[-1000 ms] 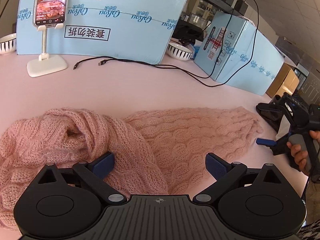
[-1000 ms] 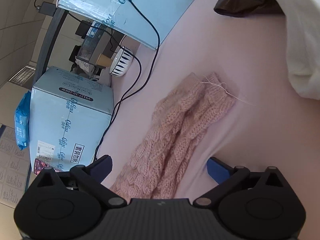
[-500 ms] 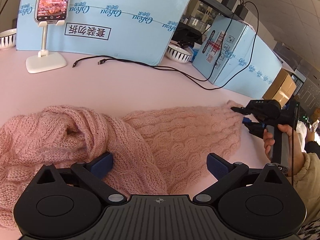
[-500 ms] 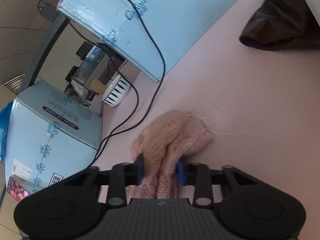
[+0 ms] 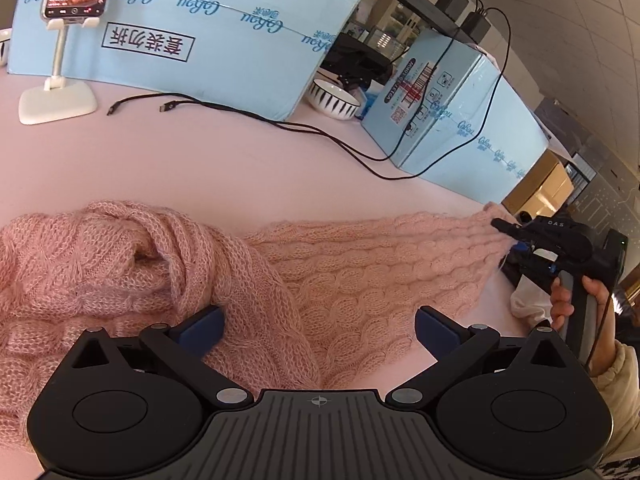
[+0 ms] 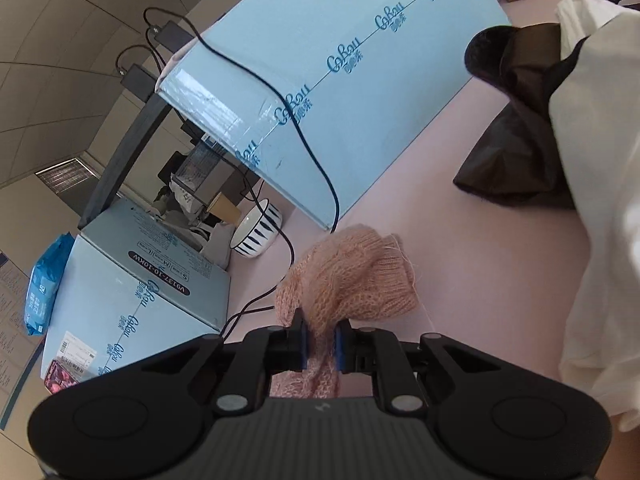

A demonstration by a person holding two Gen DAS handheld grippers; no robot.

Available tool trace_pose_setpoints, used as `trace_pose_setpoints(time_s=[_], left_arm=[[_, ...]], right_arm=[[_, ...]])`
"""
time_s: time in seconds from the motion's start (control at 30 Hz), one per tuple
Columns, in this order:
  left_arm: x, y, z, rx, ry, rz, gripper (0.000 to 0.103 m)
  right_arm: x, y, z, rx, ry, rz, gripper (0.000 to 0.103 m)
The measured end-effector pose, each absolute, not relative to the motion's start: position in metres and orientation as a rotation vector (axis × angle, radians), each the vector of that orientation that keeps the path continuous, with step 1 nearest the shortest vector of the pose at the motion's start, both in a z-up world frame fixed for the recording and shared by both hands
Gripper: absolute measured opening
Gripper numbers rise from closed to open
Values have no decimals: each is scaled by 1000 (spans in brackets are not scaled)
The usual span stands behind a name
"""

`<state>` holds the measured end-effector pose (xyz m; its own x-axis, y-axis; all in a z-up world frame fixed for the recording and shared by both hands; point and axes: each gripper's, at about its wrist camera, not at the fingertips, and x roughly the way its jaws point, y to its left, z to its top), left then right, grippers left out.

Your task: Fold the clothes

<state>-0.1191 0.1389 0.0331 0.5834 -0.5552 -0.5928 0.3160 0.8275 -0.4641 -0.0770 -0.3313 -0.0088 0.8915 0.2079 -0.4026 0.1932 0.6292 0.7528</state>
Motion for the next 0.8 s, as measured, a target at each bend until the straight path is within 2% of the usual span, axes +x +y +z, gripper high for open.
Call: trace_pose_setpoints(time_s=[0.2,0.33,0.4,0.67,0.8], left_arm=[[-108,102,31,-314,824,-638,103],[-109,93,32,-291,827,-608,103],[-111,97,36,-322,819,-585,103],[-143,154,66,-451,667,-497,103],[-166,187,74,-461,611,-437,103]], right_arm=[[-98,-373,-16,897,442,-111,14],[-98,-385,-31,943,495,-130,14],[-101,-381,-24,938,440,-90,14],[-116,-288,50,594,227,66,15],[-113,-224,74,505,198,231,15]])
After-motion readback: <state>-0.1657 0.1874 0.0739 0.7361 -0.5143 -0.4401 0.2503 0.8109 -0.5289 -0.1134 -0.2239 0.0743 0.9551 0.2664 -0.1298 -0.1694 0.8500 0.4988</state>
